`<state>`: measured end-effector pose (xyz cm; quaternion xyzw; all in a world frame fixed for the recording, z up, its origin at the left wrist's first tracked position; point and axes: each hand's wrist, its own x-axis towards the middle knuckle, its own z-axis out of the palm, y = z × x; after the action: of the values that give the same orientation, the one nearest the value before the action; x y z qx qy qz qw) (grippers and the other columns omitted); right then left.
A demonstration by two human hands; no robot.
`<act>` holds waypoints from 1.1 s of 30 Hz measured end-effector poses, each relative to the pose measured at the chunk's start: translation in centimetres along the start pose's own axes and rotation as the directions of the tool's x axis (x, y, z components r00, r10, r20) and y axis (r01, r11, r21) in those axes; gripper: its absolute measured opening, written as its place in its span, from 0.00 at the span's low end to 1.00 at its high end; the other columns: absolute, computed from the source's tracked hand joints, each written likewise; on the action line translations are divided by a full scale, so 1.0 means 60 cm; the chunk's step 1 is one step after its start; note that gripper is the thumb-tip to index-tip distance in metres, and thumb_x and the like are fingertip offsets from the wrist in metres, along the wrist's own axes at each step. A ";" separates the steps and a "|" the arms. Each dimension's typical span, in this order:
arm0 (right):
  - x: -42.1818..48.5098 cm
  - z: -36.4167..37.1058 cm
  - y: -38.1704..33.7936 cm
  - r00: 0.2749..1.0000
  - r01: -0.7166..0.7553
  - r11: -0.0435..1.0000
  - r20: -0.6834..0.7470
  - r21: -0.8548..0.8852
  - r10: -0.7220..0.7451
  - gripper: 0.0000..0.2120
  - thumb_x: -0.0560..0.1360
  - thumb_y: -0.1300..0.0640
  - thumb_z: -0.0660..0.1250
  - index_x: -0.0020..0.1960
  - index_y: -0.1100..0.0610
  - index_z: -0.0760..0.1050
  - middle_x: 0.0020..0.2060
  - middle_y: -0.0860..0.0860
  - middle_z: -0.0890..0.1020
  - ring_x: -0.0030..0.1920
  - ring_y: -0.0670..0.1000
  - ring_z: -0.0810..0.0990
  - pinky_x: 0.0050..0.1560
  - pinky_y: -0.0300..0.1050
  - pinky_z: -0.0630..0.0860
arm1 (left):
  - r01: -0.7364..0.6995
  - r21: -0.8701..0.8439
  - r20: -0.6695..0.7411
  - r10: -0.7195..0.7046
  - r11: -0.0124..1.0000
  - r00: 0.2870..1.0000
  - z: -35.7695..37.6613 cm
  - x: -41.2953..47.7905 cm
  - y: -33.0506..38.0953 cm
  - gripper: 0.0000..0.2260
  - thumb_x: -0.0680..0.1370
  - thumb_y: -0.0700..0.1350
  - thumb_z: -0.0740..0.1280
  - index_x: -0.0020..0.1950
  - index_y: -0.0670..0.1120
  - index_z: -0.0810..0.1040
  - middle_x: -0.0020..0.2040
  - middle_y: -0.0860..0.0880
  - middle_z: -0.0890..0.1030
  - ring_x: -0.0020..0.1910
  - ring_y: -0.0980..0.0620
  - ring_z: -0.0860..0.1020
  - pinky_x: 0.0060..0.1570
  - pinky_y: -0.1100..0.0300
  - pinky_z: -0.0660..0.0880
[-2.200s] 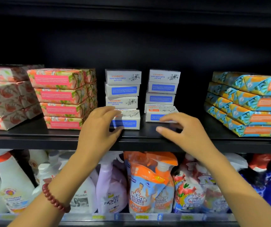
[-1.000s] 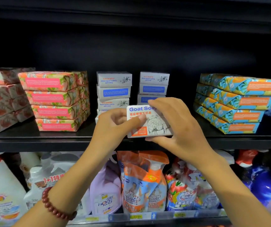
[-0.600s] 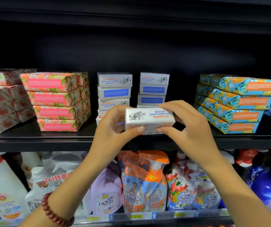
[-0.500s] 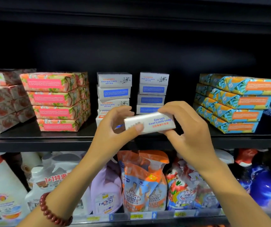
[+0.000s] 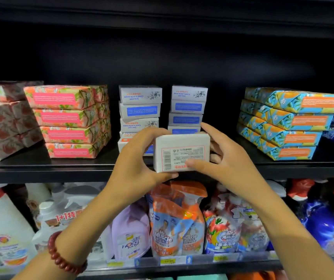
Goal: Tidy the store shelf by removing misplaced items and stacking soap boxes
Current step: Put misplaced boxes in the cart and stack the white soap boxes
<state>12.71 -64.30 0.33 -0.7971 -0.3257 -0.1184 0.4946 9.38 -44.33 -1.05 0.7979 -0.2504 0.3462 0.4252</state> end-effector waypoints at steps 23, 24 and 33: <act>0.007 0.052 0.020 0.798 0.423 0.804 -0.247 -0.418 -0.549 0.18 0.68 0.66 0.72 0.54 0.58 0.68 0.55 0.52 0.71 0.59 0.48 0.72 0.53 0.39 0.73 | 0.300 -0.269 -0.118 -0.341 0.915 0.933 -0.028 -0.006 -0.001 0.28 0.54 0.42 0.82 0.52 0.48 0.78 0.48 0.54 0.85 0.47 0.58 0.83 0.44 0.68 0.77; 0.007 0.047 0.023 0.810 0.401 0.814 -0.252 -0.421 -0.530 0.18 0.69 0.63 0.72 0.55 0.60 0.70 0.56 0.53 0.72 0.60 0.48 0.71 0.57 0.37 0.71 | 0.290 -0.240 -0.157 -0.332 0.926 0.930 -0.036 -0.005 -0.001 0.29 0.53 0.42 0.83 0.52 0.49 0.78 0.48 0.54 0.85 0.48 0.58 0.82 0.44 0.67 0.77; 0.008 0.038 0.074 0.954 0.235 0.692 0.024 -0.682 -0.300 0.30 0.66 0.37 0.69 0.61 0.54 0.74 0.55 0.48 0.78 0.55 0.48 0.76 0.47 0.37 0.71 | 0.360 -0.035 -0.264 -0.356 0.932 0.897 -0.056 0.021 -0.053 0.23 0.62 0.45 0.80 0.55 0.47 0.78 0.48 0.56 0.83 0.46 0.61 0.82 0.42 0.69 0.77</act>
<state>15.58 -63.45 -3.73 -0.8598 -0.3500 -0.3349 0.1614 11.24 -39.96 -0.37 0.7796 -0.0378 0.3677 0.5055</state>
